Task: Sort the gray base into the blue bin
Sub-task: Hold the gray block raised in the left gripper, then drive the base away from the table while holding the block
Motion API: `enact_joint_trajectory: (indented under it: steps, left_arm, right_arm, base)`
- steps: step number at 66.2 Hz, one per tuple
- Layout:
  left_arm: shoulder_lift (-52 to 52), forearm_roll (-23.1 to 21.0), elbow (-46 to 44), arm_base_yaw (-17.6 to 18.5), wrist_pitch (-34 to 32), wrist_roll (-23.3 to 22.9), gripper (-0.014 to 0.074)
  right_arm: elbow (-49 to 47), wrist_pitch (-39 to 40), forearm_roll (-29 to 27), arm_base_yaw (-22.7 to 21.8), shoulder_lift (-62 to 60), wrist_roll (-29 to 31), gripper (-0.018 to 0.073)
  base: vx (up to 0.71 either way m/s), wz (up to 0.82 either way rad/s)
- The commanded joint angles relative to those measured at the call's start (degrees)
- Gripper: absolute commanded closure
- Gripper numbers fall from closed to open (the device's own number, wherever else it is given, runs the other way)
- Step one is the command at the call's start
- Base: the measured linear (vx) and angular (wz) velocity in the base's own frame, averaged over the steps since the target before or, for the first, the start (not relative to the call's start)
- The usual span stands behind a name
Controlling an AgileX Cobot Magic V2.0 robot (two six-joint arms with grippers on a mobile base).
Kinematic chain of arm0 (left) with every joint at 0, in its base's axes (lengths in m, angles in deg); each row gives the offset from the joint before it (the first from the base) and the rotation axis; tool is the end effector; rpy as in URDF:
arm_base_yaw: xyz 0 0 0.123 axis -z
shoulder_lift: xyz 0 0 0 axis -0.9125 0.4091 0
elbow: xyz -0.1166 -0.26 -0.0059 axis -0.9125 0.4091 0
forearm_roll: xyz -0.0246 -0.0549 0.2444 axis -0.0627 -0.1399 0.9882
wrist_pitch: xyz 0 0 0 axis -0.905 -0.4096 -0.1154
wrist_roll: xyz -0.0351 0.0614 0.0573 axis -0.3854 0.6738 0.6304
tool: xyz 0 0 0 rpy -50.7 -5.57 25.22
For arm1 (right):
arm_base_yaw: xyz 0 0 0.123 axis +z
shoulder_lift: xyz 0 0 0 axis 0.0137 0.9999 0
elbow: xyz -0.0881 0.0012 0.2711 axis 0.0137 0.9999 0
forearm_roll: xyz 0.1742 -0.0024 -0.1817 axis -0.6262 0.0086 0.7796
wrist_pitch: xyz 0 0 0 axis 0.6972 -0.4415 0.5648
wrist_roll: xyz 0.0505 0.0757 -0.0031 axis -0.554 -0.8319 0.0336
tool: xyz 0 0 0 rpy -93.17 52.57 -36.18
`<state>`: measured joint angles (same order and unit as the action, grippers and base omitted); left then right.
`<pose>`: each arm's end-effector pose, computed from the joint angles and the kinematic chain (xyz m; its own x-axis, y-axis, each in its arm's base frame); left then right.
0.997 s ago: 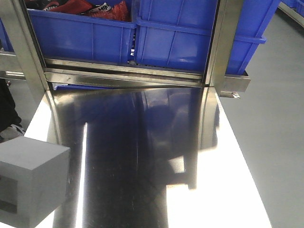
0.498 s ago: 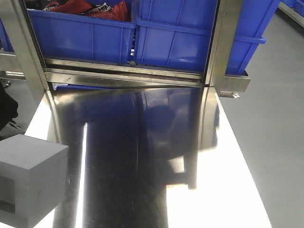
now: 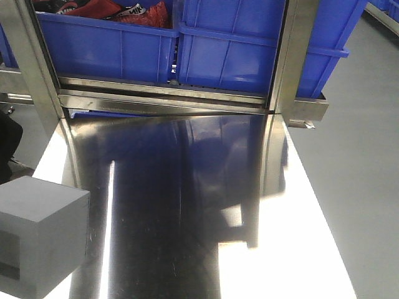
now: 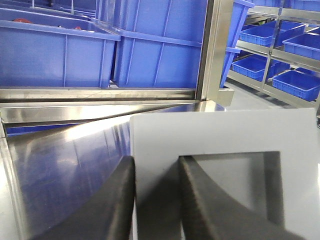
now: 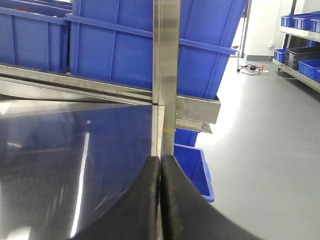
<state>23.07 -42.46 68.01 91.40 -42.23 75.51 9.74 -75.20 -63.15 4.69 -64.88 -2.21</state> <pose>0.0655 -0.0285 0.2746 -0.1488 -0.0628 -0.9869 0.3915 0.9127 -0.1171 0.0566 0.0036 0.1930 -0.0455 -0.0384 -0.9982 -0.0673 0.9971 -0.0353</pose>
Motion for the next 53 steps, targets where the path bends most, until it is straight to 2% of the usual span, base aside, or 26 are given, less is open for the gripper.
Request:
enact_joint_trajectory:
  steps: [1,30,53]
  left_arm:
    - [0.44,-0.05,-1.93,0.39,-6.17,-0.45,0.0602]
    - [0.44,-0.05,-1.93,0.39,-6.17,-0.45,0.0602]
    - [0.44,-0.05,-1.93,0.39,-6.17,-0.45,0.0602]
  right_arm:
    - [0.79,4.46,0.64,-0.29,-0.66,0.31,0.0568]
    - [0.79,4.46,0.64,-0.29,-0.66,0.31,0.0568]
    - [0.79,4.46,0.64,-0.29,-0.66,0.31,0.0568]
  base:
    - [0.00,0.00]
    - [-0.02,-0.10]
    - [-0.06,-0.52]
